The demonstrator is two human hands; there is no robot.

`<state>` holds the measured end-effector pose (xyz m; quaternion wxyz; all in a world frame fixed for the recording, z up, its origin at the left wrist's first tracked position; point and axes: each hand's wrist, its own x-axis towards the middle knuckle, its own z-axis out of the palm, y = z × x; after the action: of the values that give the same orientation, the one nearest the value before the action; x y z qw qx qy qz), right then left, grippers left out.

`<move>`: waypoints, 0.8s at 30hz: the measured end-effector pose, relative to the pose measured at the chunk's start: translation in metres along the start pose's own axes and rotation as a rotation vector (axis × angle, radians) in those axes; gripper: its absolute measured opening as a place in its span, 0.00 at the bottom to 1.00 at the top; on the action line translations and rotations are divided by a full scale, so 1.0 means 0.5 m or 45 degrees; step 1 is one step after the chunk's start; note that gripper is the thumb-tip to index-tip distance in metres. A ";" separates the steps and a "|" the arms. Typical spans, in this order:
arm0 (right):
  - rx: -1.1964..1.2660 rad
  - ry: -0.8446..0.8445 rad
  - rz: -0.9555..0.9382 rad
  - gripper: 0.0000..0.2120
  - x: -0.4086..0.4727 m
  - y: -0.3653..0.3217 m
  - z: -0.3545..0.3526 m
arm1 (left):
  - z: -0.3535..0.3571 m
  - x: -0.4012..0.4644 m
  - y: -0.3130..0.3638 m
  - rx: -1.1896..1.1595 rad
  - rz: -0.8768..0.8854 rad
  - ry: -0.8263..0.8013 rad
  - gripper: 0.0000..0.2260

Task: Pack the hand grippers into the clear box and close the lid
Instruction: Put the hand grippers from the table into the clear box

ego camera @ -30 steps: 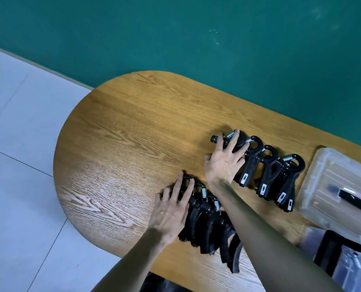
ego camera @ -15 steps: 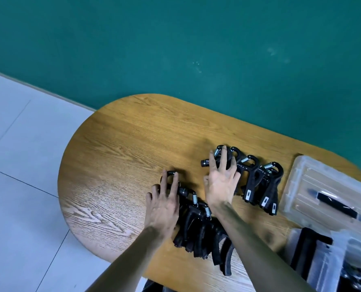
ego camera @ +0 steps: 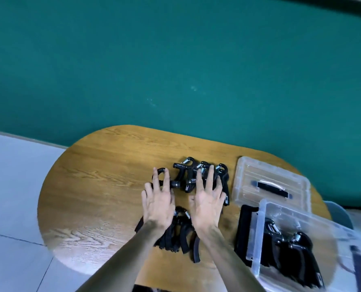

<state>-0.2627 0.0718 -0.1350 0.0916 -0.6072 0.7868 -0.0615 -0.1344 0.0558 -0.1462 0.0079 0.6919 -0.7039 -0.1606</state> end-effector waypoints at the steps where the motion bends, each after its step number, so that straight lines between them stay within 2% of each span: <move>1: 0.005 0.021 0.014 0.41 -0.012 0.014 -0.014 | -0.002 -0.011 0.023 0.001 0.019 0.017 0.31; 12: 0.028 0.120 0.221 0.41 -0.116 0.220 -0.100 | 0.024 -0.111 0.238 0.019 0.256 0.115 0.31; 16: 0.039 0.130 0.300 0.41 -0.156 0.325 -0.142 | 0.039 -0.166 0.347 -0.015 0.294 0.109 0.31; 20: 0.039 0.147 0.387 0.39 -0.187 0.438 -0.174 | 0.054 -0.217 0.456 0.013 0.379 0.065 0.36; 24: 0.070 0.172 0.497 0.39 -0.223 0.550 -0.192 | 0.088 -0.258 0.550 0.016 0.426 0.027 0.32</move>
<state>-0.5161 0.2485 -0.0908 0.0655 -0.4351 0.8919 -0.1047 -0.4063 0.1886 -0.0956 0.0376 0.5667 -0.8102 -0.1453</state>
